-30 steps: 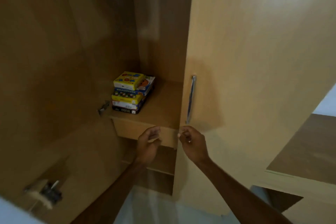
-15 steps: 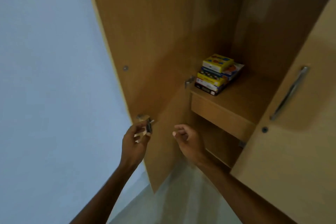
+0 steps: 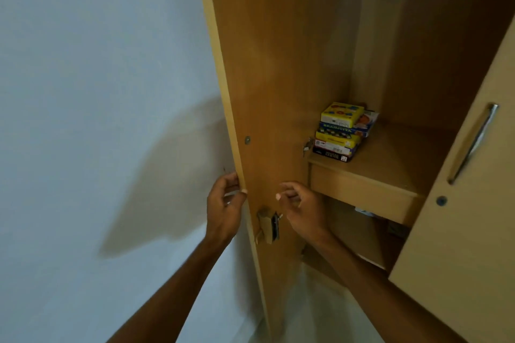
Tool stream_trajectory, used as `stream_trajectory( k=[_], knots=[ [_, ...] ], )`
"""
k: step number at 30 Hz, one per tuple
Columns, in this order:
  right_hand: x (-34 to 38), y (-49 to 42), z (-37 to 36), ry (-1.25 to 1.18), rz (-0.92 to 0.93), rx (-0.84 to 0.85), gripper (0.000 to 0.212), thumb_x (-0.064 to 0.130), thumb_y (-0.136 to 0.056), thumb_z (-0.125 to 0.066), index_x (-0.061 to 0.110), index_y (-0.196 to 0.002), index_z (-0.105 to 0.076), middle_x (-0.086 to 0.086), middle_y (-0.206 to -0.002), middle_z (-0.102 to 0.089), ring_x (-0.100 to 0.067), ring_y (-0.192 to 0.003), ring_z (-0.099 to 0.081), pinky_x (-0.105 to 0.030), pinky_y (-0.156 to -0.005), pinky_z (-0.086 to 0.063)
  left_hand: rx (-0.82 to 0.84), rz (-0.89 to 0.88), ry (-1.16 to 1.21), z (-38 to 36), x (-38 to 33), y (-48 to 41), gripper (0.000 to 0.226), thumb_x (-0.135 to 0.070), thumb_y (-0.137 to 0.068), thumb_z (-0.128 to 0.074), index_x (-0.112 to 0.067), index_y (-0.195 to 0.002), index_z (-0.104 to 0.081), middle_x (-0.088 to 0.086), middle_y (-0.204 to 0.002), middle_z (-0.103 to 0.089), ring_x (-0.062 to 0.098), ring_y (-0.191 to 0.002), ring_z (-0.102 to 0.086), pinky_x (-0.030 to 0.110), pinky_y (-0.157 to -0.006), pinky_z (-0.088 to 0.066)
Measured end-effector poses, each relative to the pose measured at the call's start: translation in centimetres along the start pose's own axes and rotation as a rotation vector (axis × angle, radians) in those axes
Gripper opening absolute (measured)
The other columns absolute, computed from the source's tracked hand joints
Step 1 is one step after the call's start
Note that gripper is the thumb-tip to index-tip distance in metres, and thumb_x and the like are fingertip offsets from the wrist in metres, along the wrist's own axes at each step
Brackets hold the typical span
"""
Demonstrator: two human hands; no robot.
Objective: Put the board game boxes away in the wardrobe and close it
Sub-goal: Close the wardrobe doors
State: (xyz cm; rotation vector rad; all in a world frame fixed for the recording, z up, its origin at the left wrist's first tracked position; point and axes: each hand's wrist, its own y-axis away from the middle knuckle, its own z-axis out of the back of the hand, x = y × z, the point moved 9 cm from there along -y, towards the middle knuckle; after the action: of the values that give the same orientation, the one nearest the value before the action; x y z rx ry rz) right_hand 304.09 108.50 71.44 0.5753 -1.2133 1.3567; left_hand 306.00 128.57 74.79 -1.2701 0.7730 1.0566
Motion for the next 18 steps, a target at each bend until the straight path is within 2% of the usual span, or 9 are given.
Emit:
stream_trajectory(
  k=[3,5,7,11,14,18],
  knots=[
    [-0.8,1.0,0.7,-0.014,-0.043,-0.067,0.03,0.03,-0.083,-0.072,0.023,-0.112,-0.064,0.014,-0.089,-0.067,0.0,-0.083,-0.063,-0.024,-0.072,-0.052,0.16,-0.094,0.052,-1.3,-0.7,0.1,0.029,-0.016,-0.086,-0.058,-0.013,-0.114,-0.066,0.002,-0.109,-0.071,0.019,-0.102,-0.067,0.04,-0.088,-0.057],
    [-1.1,1.7,1.6,-0.035,-0.054,-0.115,0.039,0.031,-0.078,-0.077,0.021,-0.114,-0.065,0.009,-0.092,-0.068,-0.004,-0.086,-0.064,-0.026,-0.075,-0.054,0.276,-0.198,0.052,-2.7,-2.1,0.2,0.025,-0.011,-0.088,-0.059,-0.009,-0.111,-0.068,0.005,-0.107,-0.07,0.019,-0.101,-0.067,0.032,-0.087,-0.056],
    [-1.0,2.6,2.9,-0.011,-0.04,-0.154,0.048,0.038,-0.072,-0.081,0.023,-0.115,-0.065,0.008,-0.096,-0.069,-0.006,-0.089,-0.064,-0.024,-0.077,-0.054,0.32,-0.28,0.038,-4.1,-3.0,0.0,0.019,-0.008,-0.089,-0.062,-0.008,-0.106,-0.069,0.005,-0.104,-0.068,0.015,-0.1,-0.065,0.022,-0.085,-0.053],
    [-0.3,3.4,5.9,0.123,-0.004,-0.21,0.049,0.046,-0.07,-0.08,0.028,-0.113,-0.066,0.014,-0.102,-0.069,0.0,-0.093,-0.063,-0.021,-0.079,-0.053,0.282,-0.168,0.098,-7.6,-2.7,-1.1,0.019,-0.01,-0.087,-0.07,-0.015,-0.105,-0.068,-0.001,-0.103,-0.068,0.006,-0.094,-0.065,0.016,-0.077,-0.053],
    [-0.3,4.0,8.8,0.249,0.012,-0.308,0.043,0.046,-0.073,-0.076,0.03,-0.111,-0.066,0.018,-0.101,-0.069,0.003,-0.091,-0.063,-0.021,-0.079,-0.054,0.394,-0.107,0.166,-11.5,-2.5,-1.1,0.016,-0.008,-0.088,-0.069,-0.016,-0.102,-0.069,-0.002,-0.097,-0.071,0.006,-0.09,-0.067,0.018,-0.078,-0.054],
    [-1.6,4.9,12.5,0.384,-0.046,-0.409,0.051,0.056,-0.071,-0.071,0.03,-0.115,-0.064,0.017,-0.102,-0.069,0.003,-0.09,-0.063,-0.022,-0.075,-0.057,0.519,-0.11,0.2,-16.0,-2.8,-0.7,0.016,-0.005,-0.09,-0.065,-0.019,-0.097,-0.068,0.0,-0.095,-0.071,0.012,-0.09,-0.068,0.026,-0.081,-0.057]
  ],
)
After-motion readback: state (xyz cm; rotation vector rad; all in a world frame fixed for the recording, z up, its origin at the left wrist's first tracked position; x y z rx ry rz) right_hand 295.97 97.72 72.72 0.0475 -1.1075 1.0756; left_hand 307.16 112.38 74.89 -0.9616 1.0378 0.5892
